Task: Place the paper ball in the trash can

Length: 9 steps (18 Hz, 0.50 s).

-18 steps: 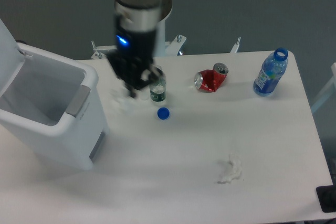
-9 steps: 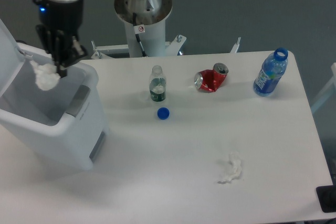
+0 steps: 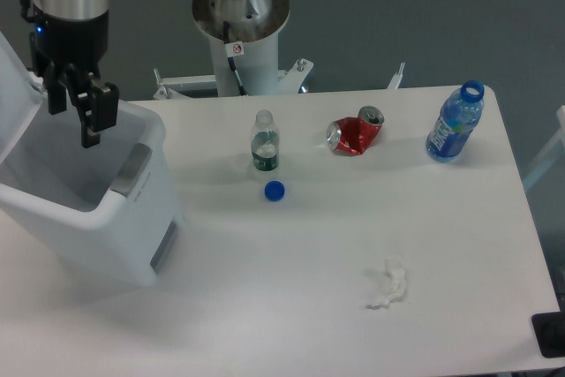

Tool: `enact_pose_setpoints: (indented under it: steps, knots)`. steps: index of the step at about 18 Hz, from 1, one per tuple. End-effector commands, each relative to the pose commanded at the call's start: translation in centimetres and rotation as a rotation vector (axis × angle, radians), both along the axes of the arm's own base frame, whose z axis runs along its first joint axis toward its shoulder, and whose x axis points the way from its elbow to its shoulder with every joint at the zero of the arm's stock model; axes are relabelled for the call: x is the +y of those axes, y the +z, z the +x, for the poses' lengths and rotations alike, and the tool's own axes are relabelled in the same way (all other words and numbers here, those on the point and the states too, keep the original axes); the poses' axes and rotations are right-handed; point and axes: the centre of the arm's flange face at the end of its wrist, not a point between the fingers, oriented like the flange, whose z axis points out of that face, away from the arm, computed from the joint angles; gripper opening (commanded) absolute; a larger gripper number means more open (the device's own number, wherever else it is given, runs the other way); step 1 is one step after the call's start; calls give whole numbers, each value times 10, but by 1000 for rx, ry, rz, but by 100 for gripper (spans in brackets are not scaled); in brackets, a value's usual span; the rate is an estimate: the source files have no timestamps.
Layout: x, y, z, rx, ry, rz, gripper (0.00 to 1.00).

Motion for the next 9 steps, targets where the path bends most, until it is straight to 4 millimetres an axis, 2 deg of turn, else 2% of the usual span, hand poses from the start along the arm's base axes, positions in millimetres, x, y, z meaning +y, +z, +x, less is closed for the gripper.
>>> enact_pose_setpoints:
  steps: [2,4,6,7,9]
  knots:
    - [-13,-3,-48,29,34,-4,100]
    - [-26,-19,-93,96,-17,-50,100]
    - [-31,-40,-135,153,-66,-102,100]
    - [-39,-46,-159,162,-38,-112,100]
    - [-55,-55,-194,162,5,-129,100]
